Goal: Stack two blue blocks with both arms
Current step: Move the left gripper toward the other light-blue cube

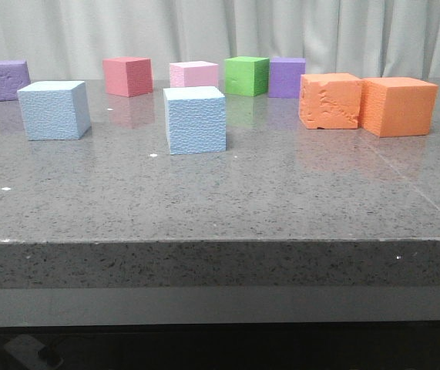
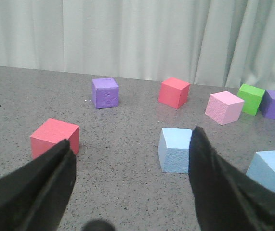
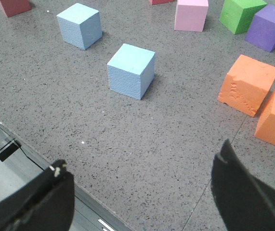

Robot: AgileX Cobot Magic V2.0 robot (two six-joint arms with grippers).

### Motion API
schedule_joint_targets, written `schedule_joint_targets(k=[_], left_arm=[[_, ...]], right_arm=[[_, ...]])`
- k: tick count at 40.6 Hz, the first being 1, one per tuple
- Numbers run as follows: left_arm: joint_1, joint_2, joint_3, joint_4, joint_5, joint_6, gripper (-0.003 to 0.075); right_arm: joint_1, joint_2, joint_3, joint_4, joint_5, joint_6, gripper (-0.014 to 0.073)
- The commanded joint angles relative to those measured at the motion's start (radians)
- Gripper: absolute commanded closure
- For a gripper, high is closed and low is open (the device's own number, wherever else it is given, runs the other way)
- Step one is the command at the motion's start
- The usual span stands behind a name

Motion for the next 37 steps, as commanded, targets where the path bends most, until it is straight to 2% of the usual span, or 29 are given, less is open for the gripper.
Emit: schedule_joint_targets(k=[1,13,18,23,30,37], left_arm=[[-0.007,0.016,-0.025,-0.022,-0.120,-0.006,0.0227],[-0.007,0.044,-0.029,-0.019,-0.127,0.030,0.0218],[-0.010,0.099,-0.043,-0.019,-0.097,0.061,0.0145],[-0.069,0.157,-0.060,-0.020,-0.110,0.063,0.0076],[-0.188,0.274,-0.124,-0.012,-0.114,0.117,0.0080],[-0.246,0.415,-0.208,-0.012,-0.190,0.117,0.0080]], right_arm=[[-0.004,-0.003,-0.024,0.014,-0.060,-0.013,0.0001],[-0.004,-0.003,-0.024,0.014,-0.060,-0.013,0.0001],[-0.004,-0.003,-0.024,0.014,-0.060,-0.013,0.0001],[-0.004,-0.003,-0.024,0.014,-0.060,-0.013,0.0001],[-0.004,-0.003,-0.024,0.014,-0.060,-0.013,0.0001],[-0.004,-0.003,-0.024,0.014,-0.060,-0.013,0.0001]])
